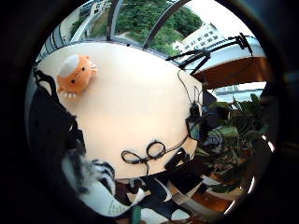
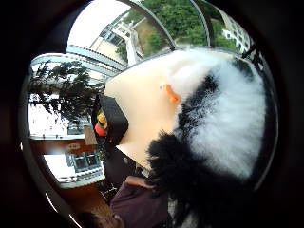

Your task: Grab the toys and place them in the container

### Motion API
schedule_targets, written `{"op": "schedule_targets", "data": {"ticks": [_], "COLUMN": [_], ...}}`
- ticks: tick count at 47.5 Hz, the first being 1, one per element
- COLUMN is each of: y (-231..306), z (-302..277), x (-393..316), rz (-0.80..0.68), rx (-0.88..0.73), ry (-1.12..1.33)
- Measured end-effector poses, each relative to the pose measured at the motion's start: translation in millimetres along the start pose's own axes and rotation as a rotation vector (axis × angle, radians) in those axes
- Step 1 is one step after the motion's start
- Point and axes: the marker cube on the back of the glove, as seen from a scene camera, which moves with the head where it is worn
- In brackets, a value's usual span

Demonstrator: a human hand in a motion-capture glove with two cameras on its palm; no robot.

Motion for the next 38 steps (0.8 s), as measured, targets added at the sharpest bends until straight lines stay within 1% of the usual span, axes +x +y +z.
{"op": "schedule_targets", "data": {"ticks": [7, 12, 17, 24, 26, 29, 32, 34, 36, 38], "y": [-9, -13, -23, -31, -32, -35, -37, -38, -37, -38], "z": [-73, -100, -113, -109, -102, -87, -72, -64, -54, -42], "x": [-57, -112, -181, -299, -335, -393, -449, -475, -501, -528], "rz": [-0.063, -0.125, -0.216, -0.299, -0.343, -0.366, -0.336, -0.32, -0.34, -0.303], "rx": [0.102, 0.145, 0.176, 0.162, 0.157, 0.153, 0.139, 0.131, 0.125, 0.119], "ry": [0.056, 0.118, 0.125, 0.053, 0.058, 0.085, 0.073, 0.063, 0.066, 0.078]}}
